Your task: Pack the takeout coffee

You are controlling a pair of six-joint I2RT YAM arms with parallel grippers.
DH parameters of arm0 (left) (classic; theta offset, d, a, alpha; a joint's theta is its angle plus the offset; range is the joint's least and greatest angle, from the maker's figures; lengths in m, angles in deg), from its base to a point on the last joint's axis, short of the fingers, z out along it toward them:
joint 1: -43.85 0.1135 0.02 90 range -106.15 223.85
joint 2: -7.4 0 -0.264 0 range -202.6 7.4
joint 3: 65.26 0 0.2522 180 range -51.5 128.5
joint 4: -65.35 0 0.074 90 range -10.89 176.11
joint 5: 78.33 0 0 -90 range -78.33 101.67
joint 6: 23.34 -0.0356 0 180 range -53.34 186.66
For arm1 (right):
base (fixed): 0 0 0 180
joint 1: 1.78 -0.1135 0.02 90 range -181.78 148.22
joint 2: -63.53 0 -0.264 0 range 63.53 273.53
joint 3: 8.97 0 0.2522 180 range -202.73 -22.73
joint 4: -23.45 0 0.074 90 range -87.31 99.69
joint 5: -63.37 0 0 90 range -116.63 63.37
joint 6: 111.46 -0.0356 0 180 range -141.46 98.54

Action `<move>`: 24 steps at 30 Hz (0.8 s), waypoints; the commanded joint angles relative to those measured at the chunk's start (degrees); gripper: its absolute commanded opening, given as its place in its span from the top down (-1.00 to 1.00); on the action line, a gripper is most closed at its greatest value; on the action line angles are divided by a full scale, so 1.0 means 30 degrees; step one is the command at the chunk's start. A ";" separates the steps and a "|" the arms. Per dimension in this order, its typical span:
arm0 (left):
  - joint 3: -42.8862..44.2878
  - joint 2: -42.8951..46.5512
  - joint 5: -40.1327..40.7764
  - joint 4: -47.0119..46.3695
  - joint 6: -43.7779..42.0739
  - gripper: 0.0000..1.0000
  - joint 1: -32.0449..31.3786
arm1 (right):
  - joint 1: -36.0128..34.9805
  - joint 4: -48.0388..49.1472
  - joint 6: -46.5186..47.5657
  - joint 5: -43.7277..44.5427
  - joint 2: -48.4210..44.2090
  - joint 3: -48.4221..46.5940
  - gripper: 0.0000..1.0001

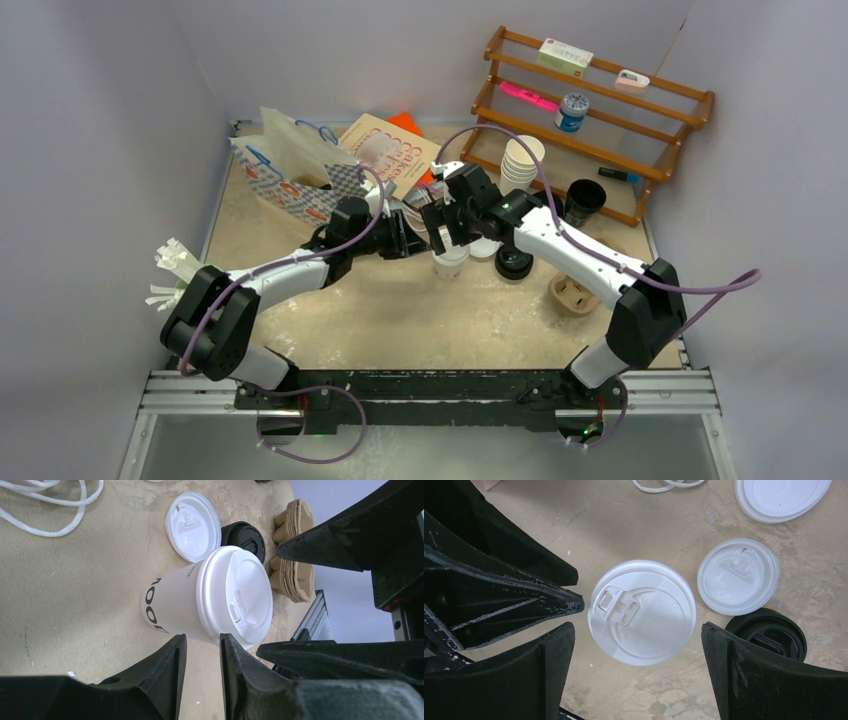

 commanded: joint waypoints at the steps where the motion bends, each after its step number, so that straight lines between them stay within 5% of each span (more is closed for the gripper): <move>1: -0.0041 -0.0256 -0.0512 -0.1564 0.0430 0.34 -0.0083 | 0.0099 0.0507 0.1155 -0.0346 -0.0079 0.0191 -0.96; 24: 0.0428 -0.1095 -0.0811 -0.1528 0.0286 0.34 -0.0083 | 0.0099 0.0486 0.1448 0.0465 0.1320 -0.0011 -0.84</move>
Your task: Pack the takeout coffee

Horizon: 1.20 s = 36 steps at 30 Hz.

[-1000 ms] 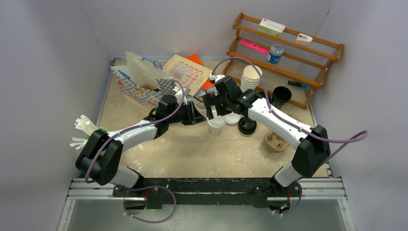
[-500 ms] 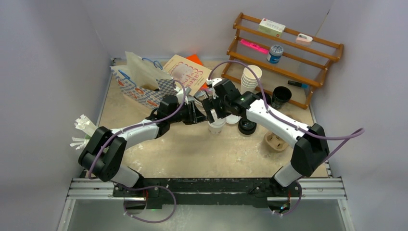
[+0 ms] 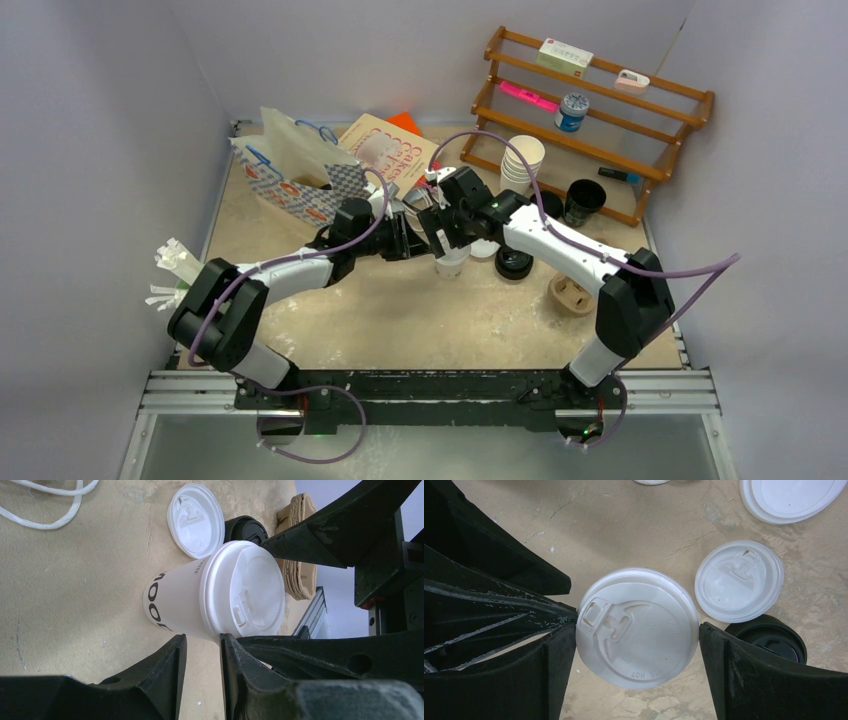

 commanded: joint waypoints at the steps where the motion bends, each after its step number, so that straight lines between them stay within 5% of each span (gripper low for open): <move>1: 0.0456 -0.0128 -0.0417 -0.0807 0.0026 0.34 -0.0072 | 0.0085 0.0080 0.0434 0.0495 -0.0015 -0.0195 -0.83; 18: 0.1753 0.0484 -0.0329 0.0431 -0.0621 0.34 -0.0091 | 0.0077 -0.0994 -0.0706 0.0231 -0.1384 -0.0956 -0.96; 36: 0.1695 0.0307 -0.0447 0.0395 -0.0591 0.34 -0.0152 | 0.0070 -0.0849 -0.0653 0.0466 -0.0822 -0.0580 -0.85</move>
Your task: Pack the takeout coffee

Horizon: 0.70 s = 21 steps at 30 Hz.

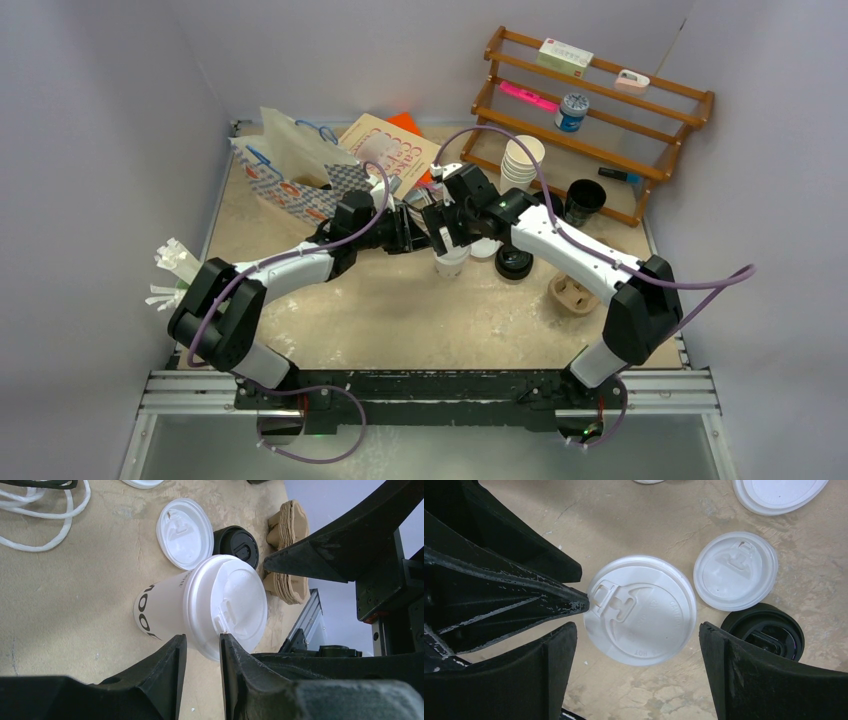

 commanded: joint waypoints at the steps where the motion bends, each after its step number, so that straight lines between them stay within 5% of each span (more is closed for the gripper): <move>1: 0.0551 0.0352 -0.0301 -0.0334 -0.0358 0.34 -0.0131 | 0.0043 0.0011 0.0065 0.0293 0.0110 -0.0298 -0.85; 21: 0.0607 0.0260 -0.0360 -0.0480 -0.0358 0.34 -0.0307 | -0.0010 0.0332 -0.0159 -0.0353 0.0717 -0.0301 -0.79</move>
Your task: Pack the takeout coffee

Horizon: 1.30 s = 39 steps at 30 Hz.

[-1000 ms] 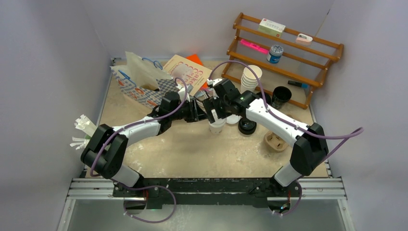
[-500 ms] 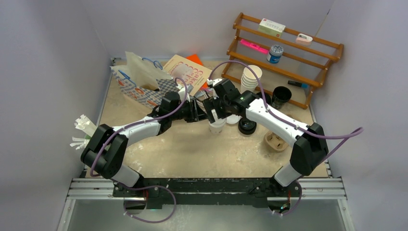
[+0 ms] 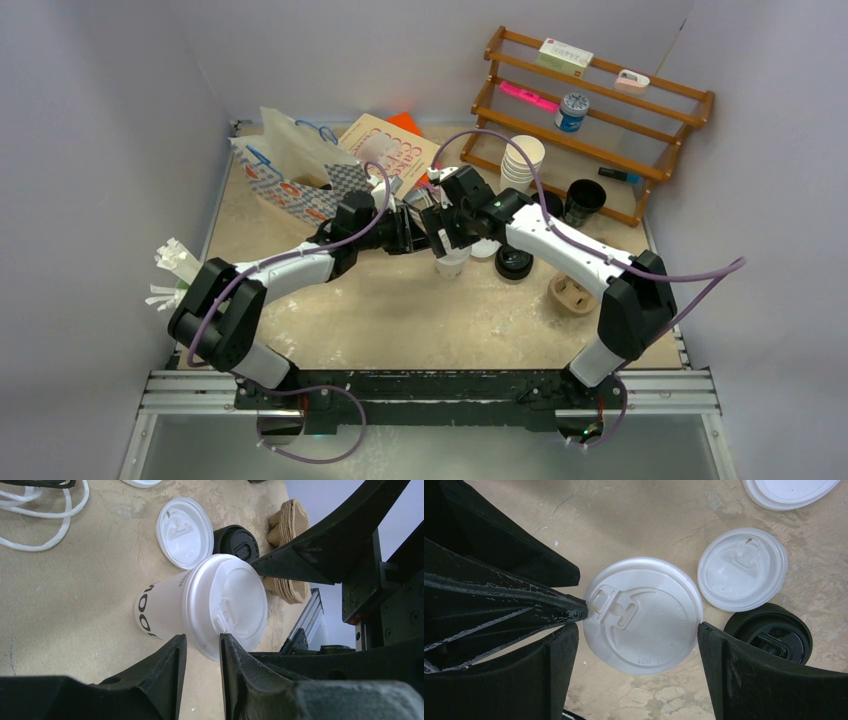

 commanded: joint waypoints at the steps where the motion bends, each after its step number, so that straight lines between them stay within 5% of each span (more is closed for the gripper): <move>1: 0.0613 0.0234 -0.0505 -0.0517 -0.0322 0.34 -0.0132 | -0.0010 0.0360 -0.0155 -0.0164 0.0081 -0.0322 -0.77; 39: -0.0729 0.1152 -0.0500 -0.1516 0.1023 0.33 0.0593 | -0.0010 0.1266 -0.0714 -0.0722 -0.1689 0.3186 -0.51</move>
